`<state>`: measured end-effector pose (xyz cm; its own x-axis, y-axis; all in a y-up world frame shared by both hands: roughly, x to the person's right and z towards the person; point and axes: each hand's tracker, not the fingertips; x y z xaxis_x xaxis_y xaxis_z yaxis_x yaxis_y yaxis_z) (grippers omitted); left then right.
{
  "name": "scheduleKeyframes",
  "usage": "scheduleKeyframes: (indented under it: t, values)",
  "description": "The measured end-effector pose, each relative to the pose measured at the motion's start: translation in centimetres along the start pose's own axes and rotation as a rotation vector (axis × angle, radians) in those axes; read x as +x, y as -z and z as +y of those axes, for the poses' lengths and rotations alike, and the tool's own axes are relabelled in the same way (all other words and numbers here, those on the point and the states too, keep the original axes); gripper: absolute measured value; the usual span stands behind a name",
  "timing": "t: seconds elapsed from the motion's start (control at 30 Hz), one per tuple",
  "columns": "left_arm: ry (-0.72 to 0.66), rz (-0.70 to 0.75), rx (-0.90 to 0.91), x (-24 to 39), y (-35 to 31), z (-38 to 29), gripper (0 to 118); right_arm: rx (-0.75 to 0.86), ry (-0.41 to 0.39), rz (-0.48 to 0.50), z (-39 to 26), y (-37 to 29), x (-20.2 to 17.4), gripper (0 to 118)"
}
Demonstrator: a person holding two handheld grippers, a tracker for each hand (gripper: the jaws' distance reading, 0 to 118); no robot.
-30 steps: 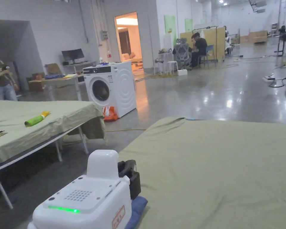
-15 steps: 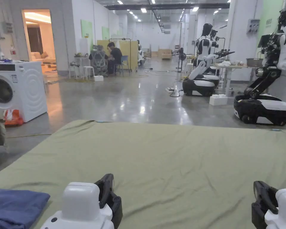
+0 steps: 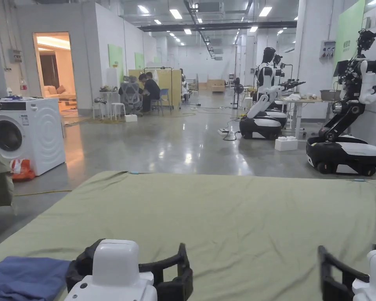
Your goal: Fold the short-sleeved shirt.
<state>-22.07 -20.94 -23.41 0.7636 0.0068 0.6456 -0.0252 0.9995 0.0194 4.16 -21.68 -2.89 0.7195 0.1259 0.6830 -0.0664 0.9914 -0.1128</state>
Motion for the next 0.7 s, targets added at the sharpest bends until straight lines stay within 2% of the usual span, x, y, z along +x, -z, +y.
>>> scheduleKeyframes:
  t: [0.03, 0.07, 0.13, 0.17, 0.27, 0.4, 0.53, 0.6, 0.63, 0.67, 0.7]
  values:
    - [-0.013, -0.042, 0.050, -0.2, 0.3, 0.9, 118, -0.023, 0.003, -0.004, -0.1, 0.2, 0.1, 118]
    - [-0.002, -0.001, 0.038, -0.5, 0.6, 1.4, 118, 0.036, 0.004, -0.009, -0.1, -0.4, 0.3, 118]
    - [0.006, 0.010, 0.060, -0.7, 1.8, 2.5, 118, 0.019, 0.003, -0.017, -0.3, -0.4, 0.5, 118]
    - [0.014, 0.008, 0.060, 0.1, -1.3, 0.7, 118, 0.016, -0.004, -0.031, -0.3, -0.4, 0.6, 118]
    - [0.022, 0.018, 0.040, 0.7, -2.5, 0.0, 118, -0.008, 0.019, -0.045, -0.1, -1.7, -0.3, 118]
    - [0.006, 0.013, 0.056, 0.6, -2.0, 0.4, 118, -0.007, 0.098, -0.014, -0.4, -1.7, 0.7, 118]
    - [-0.013, 0.009, 0.016, 0.6, -2.0, 0.2, 118, 0.008, 0.090, 0.027, -0.3, -2.2, 0.4, 118]
    - [-0.011, 0.014, 0.015, 0.7, -2.5, 0.5, 118, 0.018, 0.060, -0.045, -0.3, -2.3, -0.2, 118]
    - [0.039, 0.012, 0.102, 0.6, -2.6, 1.2, 118, 0.005, 0.059, -0.090, -0.2, -2.3, -0.4, 118]
    - [0.021, 0.006, 0.098, 0.4, -2.6, 1.2, 118, -0.016, 0.055, -0.122, 0.0, -2.2, -0.6, 118]
    - [0.010, -0.002, 0.096, 0.3, -2.7, 1.3, 118, -0.022, 0.052, -0.107, 0.1, -2.2, -0.6, 118]
